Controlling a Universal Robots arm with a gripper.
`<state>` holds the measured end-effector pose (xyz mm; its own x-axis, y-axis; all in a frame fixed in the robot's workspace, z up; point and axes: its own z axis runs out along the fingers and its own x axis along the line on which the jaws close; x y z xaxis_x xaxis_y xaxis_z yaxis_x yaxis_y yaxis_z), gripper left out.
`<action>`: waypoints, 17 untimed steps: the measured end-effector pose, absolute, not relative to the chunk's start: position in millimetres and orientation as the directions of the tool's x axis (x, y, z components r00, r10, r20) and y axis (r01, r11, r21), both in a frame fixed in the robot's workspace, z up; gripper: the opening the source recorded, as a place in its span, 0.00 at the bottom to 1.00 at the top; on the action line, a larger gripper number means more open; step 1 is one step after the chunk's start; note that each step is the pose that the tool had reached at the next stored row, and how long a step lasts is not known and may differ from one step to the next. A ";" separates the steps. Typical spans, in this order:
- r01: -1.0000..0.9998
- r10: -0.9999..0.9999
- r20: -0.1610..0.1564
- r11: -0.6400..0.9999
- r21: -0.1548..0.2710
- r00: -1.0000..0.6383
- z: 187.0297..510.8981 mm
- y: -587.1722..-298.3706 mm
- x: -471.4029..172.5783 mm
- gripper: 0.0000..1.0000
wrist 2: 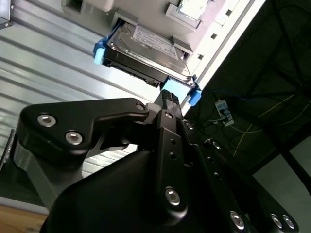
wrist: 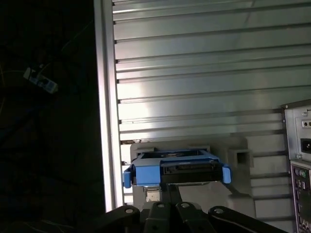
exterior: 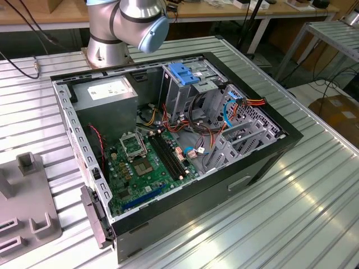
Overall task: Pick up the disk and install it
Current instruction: 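Reach for the disk, then pick up the disk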
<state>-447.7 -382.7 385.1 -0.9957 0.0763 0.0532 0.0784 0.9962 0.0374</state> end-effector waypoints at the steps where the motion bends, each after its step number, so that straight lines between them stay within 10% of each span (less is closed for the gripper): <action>1: 0.078 0.076 0.054 0.996 0.037 -0.996 385.0 -382.7 -450.8 0.10; 17: 0.075 0.073 0.055 0.996 0.038 -0.996 385.0 -382.6 -451.0 0.10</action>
<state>-451.0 -382.6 385.0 -0.9958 0.0733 0.0547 0.0754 0.9964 0.0381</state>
